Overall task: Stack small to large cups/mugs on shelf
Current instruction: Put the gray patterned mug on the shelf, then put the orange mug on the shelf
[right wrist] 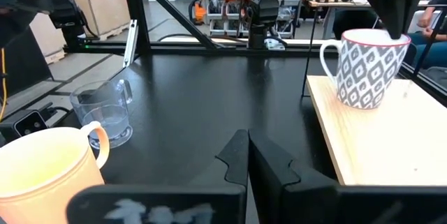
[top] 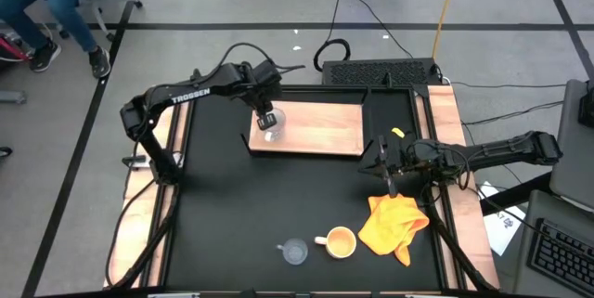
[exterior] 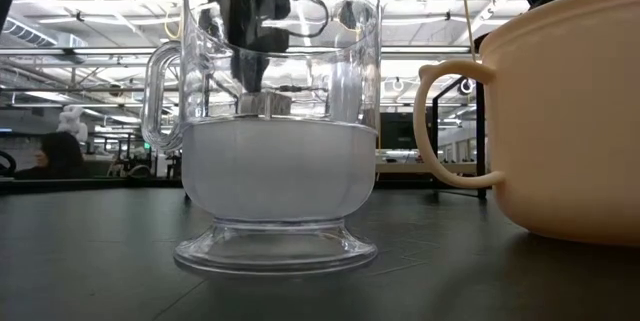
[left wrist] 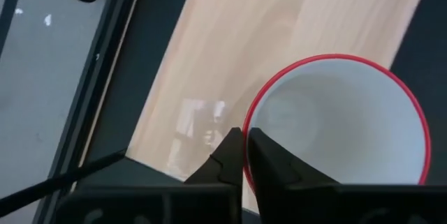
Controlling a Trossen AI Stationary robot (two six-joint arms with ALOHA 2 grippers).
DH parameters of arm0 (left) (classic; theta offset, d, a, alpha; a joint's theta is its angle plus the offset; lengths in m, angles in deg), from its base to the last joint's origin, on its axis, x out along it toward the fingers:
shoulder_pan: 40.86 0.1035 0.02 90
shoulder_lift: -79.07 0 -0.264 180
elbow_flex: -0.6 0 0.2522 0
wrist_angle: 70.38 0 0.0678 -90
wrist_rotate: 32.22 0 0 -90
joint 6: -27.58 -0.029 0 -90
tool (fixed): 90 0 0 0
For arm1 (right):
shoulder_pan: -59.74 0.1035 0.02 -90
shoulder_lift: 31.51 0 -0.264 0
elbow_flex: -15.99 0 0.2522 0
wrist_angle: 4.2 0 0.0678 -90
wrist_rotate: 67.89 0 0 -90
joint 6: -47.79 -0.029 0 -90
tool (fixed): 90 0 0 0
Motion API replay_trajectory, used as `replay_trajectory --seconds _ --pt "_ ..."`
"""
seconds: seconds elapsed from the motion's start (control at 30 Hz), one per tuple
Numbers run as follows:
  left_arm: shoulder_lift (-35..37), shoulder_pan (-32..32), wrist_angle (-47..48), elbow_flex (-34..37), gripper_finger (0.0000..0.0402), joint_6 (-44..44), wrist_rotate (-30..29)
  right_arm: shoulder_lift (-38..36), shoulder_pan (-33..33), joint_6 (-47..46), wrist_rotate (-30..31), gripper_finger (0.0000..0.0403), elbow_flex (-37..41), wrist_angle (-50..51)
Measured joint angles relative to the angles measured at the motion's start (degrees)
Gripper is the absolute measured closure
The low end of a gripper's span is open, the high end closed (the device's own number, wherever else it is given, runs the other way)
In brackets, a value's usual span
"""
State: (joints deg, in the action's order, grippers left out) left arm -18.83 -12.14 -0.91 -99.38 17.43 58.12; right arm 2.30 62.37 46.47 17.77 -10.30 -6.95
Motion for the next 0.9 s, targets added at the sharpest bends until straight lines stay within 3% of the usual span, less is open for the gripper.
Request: replay_trajectory --seconds 0.47,0.9 --pt "0.0 -1.1 -2.4 -0.1 0.0297 0.1 0.6 0.0 0.0 -0.6 0.0 0.0403 0.0 0.0" --pt "0.1 -1.2 -4.0 -0.2 0.028 1.2 -0.9 0.0 0.0 -0.6 0.0 0.0403 0.0 0.1"
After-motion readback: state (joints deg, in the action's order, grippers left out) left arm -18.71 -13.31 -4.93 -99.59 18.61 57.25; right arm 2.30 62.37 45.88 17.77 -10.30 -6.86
